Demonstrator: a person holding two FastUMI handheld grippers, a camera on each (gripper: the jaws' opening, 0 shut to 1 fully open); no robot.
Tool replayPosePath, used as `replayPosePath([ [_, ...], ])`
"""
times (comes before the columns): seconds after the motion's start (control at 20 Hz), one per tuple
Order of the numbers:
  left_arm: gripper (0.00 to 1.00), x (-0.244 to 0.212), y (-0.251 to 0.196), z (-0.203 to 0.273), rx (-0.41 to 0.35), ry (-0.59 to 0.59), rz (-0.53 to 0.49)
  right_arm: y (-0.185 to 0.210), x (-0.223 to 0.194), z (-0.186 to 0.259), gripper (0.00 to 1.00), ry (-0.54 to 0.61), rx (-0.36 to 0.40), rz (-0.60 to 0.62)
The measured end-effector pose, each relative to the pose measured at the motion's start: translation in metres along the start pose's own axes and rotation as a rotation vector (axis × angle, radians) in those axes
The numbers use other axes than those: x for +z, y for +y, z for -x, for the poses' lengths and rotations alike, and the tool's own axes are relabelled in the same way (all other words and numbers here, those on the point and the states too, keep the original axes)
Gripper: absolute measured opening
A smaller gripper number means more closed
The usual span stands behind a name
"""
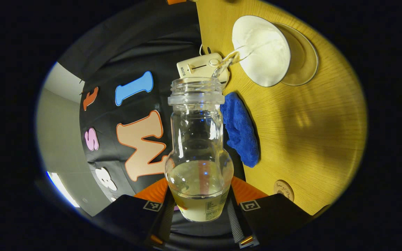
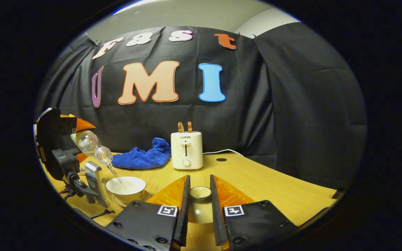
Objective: Open the teacup lid with one hand, grasp the water bottle and pour water into the teacup with the other hand; after pouring, place the water bottle on the coaster and then close the teacup lid.
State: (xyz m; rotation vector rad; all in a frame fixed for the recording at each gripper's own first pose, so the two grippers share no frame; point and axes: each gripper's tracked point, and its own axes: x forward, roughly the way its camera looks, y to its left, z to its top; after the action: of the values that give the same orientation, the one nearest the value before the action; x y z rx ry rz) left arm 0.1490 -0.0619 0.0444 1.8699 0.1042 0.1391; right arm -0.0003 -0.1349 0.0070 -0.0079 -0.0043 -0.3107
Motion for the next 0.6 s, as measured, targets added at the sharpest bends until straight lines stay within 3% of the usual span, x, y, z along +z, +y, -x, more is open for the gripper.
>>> replayPosePath([
  [0.6,0.65,0.008,0.01,-0.002,0.017,-0.017,-0.083,0.0,0.0,0.0,0.34,0.001,0.001,0.0],
])
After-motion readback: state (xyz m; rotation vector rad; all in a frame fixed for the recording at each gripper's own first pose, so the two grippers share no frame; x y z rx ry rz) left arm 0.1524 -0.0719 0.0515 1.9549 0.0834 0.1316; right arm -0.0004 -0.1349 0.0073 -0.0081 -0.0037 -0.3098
